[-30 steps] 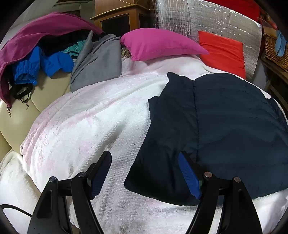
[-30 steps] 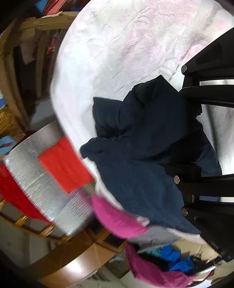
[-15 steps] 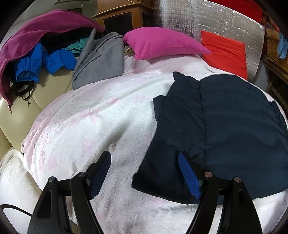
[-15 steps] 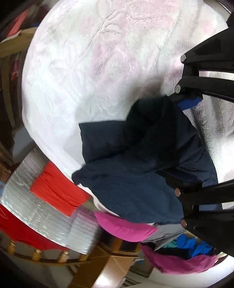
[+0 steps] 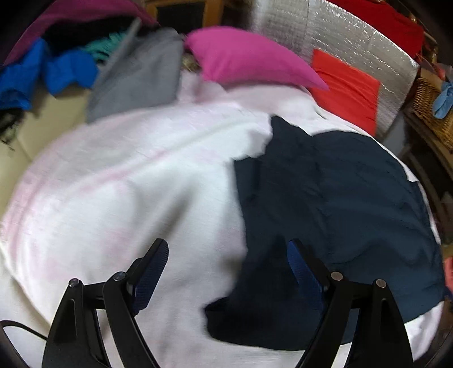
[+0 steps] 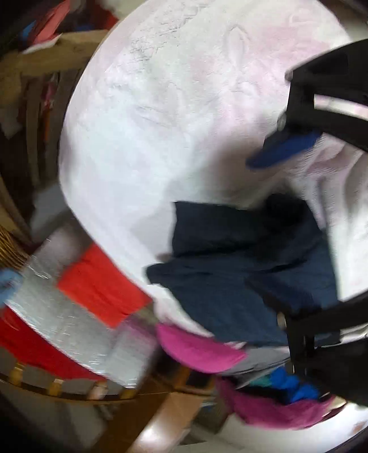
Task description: Fold large clothes
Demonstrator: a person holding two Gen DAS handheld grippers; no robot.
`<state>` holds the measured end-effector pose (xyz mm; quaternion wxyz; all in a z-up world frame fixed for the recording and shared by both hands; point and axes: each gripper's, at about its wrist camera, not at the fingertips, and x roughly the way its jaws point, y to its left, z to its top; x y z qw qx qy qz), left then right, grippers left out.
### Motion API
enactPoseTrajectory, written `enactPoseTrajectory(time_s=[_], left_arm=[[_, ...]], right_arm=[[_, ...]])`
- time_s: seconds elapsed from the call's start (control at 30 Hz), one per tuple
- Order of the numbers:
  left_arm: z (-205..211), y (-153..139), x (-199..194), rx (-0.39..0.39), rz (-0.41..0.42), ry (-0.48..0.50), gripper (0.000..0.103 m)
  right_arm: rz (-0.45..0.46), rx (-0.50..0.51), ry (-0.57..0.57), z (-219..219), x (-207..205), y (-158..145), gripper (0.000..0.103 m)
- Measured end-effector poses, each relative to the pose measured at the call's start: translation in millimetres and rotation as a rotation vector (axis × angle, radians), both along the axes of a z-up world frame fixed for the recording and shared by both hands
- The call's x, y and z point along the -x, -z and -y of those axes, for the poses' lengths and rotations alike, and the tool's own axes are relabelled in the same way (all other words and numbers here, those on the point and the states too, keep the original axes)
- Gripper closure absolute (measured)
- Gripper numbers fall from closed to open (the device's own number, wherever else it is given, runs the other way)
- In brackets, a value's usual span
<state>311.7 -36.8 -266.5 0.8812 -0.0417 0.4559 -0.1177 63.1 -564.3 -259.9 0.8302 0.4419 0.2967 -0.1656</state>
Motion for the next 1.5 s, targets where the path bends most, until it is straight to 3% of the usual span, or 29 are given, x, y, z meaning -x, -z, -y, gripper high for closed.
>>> enactPoseTrajectory(time_s=[0.13, 0.27, 0.33, 0.37, 0.43, 0.5, 0.53, 0.63, 0.67, 0.7, 0.8, 0.93, 1.07, 1.2, 1.27, 1.33, 1.5], left_arm=[[18.6, 9.4, -7.9, 0.064, -0.071, 0.031, 0.017], [19.7, 22.3, -14.4, 0.139, -0.146, 0.009, 0.019], [16.0, 24.7, -13.4, 0.194, -0.161, 0.0, 0.037], [16.2, 24.4, -12.3, 0.202, -0.159, -0.003, 0.039], [19.7, 19.2, -7.4, 0.18, -0.122, 0.004, 0.06], [23.7, 11.3, -0.3, 0.146, -0.07, 0.003, 0.067], [25.4, 8.3, 2.8, 0.128, -0.047, 0.0, 0.068], [26.6, 16.1, 5.6, 0.104, -0.059, -0.014, 0.068], [27.9, 18.5, 8.4, 0.095, -0.053, -0.015, 0.067], [32.2, 18.8, 11.0, 0.065, -0.039, -0.014, 0.064], [45.2, 11.3, 19.4, -0.036, 0.025, -0.006, 0.061], [47.3, 0.4, 31.6, -0.062, 0.059, -0.009, 0.05], [41.9, -18.4, 46.9, -0.088, 0.172, -0.03, 0.037], [43.9, -33.0, 66.2, -0.157, 0.319, -0.03, 0.031], [45.6, -34.8, 68.7, -0.173, 0.349, -0.016, 0.031], [47.3, -35.7, 70.4, -0.177, 0.355, -0.005, 0.031], [57.4, -35.7, 66.8, -0.185, 0.358, 0.017, 0.031]], right_arm=[[-0.036, -0.108, -0.05, 9.6, -36.9, 26.0, 0.017], [-0.056, -0.139, -0.12, 5.9, -68.1, 44.6, 0.017], [-0.079, -0.144, -0.154, -5.7, -82.8, 57.5, 0.026], [-0.089, -0.11, -0.158, -11.7, -86.6, 58.6, 0.03], [-0.096, -0.029, -0.162, -18.9, -90.4, 52.1, 0.046], [-0.049, 0.045, -0.155, -28.7, -82.0, 34.9, 0.06], [-0.022, 0.086, -0.153, -33.5, -79.7, 26.0, 0.06], [-0.039, 0.19, -0.155, -45.4, -80.2, 18.6, 0.06], [-0.103, 0.177, -0.151, -43.1, -85.8, 29.4, 0.06], [-0.143, 0.148, -0.147, -39.4, -90.3, 40.2, 0.053], [-0.133, 0.093, -0.12, -33.6, -86.8, 41.9, 0.047], [-0.134, 0.103, -0.067, -40.4, -71.6, 32.7, 0.036], [-0.139, 0.221, 0.02, -56.4, -49.7, 11.2, 0.033], [-0.044, 0.388, 0.072, -67.1, -27.5, -21.7, 0.033], [0.03, 0.44, 0.01, -80.2, -28.4, -32.6, 0.035], [0.068, 0.47, -0.051, -92.6, -31.8, -36.5, 0.057], [-0.011, 0.466, -0.196, -117.6, -61.2, -20.7, 0.061]])
